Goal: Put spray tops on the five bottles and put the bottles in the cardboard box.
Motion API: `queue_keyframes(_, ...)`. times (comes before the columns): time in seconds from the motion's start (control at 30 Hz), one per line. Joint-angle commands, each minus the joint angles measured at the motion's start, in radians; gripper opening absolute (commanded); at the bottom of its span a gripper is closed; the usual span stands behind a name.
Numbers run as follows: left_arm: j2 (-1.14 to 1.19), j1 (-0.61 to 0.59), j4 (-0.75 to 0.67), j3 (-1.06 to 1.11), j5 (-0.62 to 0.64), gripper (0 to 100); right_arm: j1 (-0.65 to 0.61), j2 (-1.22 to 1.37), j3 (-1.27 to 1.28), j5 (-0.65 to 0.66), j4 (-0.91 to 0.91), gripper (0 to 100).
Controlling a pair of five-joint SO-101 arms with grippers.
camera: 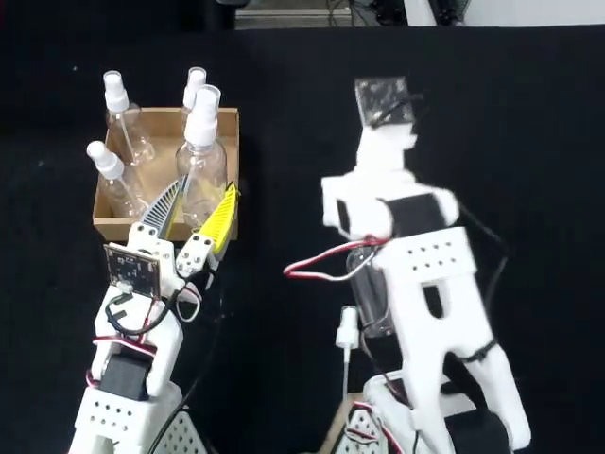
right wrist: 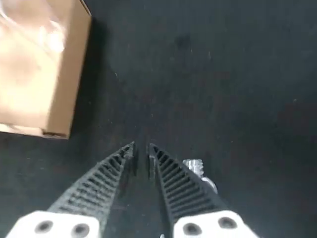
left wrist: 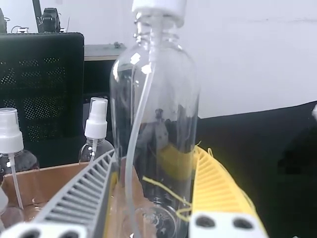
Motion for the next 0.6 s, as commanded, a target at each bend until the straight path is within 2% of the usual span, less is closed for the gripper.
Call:
queue_keyframes(0.0, -0.006, 0.001, -0.006, 0.022, 0.005, 3, 0.017, -0.041, 0.160, 0.008, -0.222, 1.1)
queue_keyframes(0.23, -0.005, 0.007, -0.006, 0.022, 0.006, 3, -0.008, -0.033, 0.430, 0.008, -0.585, 1.1)
queue_keyframes(0.43, -0.006, -0.002, 0.029, 0.022, 0.002, 3, -0.051, -0.031, 0.453, 0.008, -0.597, 1.1)
queue_keyframes(0.5, -0.011, -0.044, 0.091, 0.022, 0.002, 3, -0.049, -0.031, 0.453, 0.008, -0.597, 1.1)
queue_keyframes(0.57, -0.011, -0.087, 0.094, 0.022, 0.008, 3, -0.048, -0.031, 0.453, 0.011, -0.597, 1.1)
